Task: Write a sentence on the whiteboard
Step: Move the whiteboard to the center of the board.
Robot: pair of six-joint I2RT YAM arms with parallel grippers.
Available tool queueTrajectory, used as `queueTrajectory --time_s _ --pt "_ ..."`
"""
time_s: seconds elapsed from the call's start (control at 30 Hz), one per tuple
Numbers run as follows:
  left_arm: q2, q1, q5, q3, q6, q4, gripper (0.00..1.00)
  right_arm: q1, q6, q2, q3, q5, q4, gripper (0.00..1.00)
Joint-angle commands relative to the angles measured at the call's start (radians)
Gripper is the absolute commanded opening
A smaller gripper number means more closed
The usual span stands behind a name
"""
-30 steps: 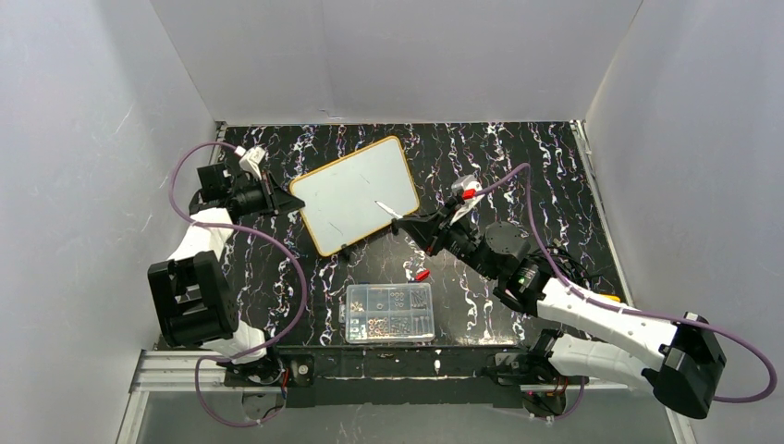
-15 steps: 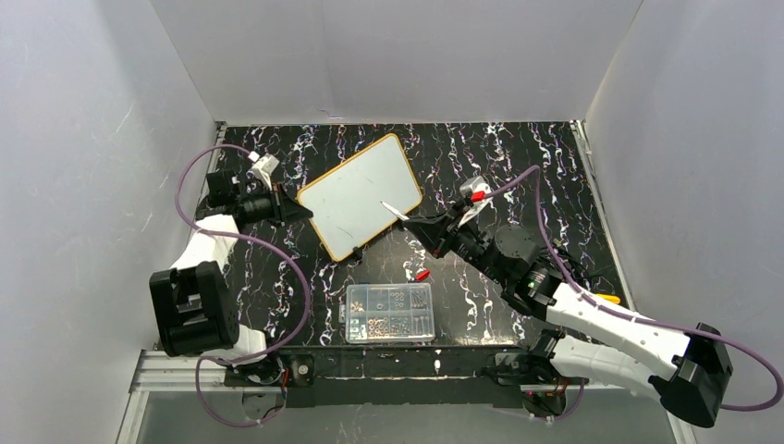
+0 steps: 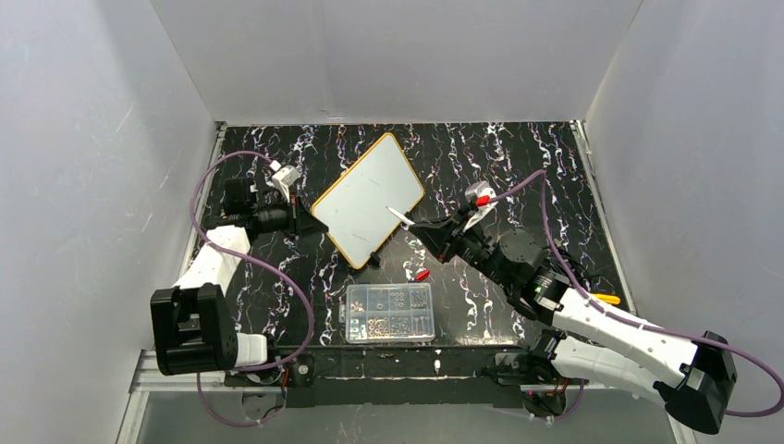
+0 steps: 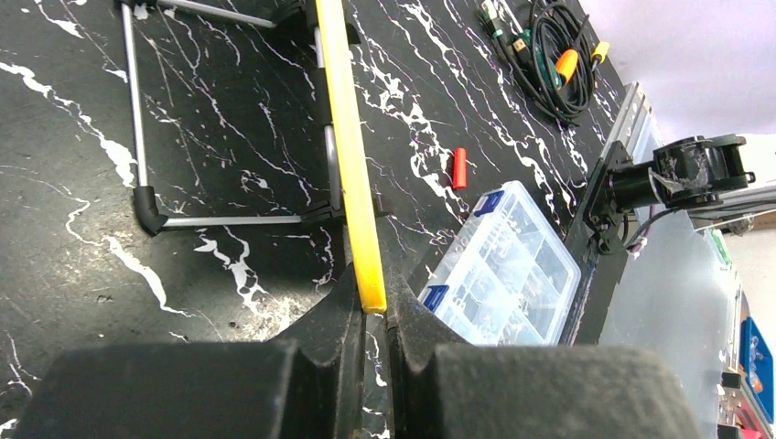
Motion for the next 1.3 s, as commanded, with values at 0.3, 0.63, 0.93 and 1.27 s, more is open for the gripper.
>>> queueTrajectory --time_s 0.3,0.63,0.93,1.27 --pt "-0.056 -0.027 -0.073 0.014 -0.046 -0.128 0.33 0.007 -0.011 0.003 0.000 0.012 0.021 0.01" --pt "-0.084 0.009 -0.036 0.046 -0.149 0.018 0.71 0.007 -0.020 0.016 0.009 0.016 -0.006 0.01" --pt "0.078 0.009 0.034 0.201 -0.147 0.011 0.64 0.007 -0.014 0.047 0.025 0.008 0.000 0.01" --pt "0.136 -0.027 0.030 0.243 -0.116 -0.048 0.41 0.007 -0.003 0.065 0.022 0.011 -0.006 0.01"
